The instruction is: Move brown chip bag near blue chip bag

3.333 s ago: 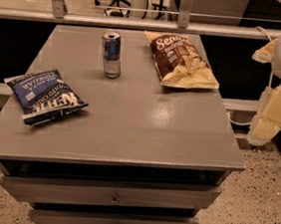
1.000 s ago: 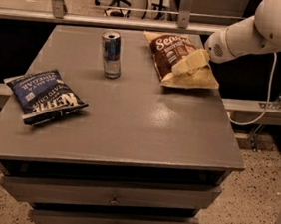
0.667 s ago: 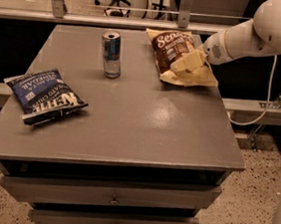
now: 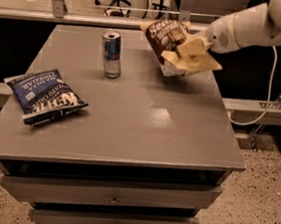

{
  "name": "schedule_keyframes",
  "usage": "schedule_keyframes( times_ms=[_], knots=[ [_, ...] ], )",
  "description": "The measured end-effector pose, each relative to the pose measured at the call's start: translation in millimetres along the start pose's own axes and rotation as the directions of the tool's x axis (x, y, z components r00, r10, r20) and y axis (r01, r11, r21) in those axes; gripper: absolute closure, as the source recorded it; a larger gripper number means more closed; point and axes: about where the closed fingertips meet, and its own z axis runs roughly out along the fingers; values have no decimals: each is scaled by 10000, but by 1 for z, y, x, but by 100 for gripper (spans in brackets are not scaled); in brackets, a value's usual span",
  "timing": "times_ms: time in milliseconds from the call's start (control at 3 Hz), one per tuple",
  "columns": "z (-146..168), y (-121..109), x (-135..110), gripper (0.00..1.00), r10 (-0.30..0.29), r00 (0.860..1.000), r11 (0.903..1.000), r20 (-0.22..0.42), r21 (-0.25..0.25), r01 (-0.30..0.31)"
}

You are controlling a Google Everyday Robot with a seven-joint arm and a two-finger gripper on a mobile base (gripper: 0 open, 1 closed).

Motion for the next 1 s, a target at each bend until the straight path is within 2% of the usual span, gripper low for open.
schedule_keyframes(
  times_ms=[333,667,1000],
  knots=[
    [-28,27,-33,100,-1088,9928,9939,510,-139,1096],
    [-71,58,-25,100,-2018,9794,9779,55,-549,2018],
    [-103,70,0,100,-2454,9675,9666,-602,-907,2395]
  ],
)
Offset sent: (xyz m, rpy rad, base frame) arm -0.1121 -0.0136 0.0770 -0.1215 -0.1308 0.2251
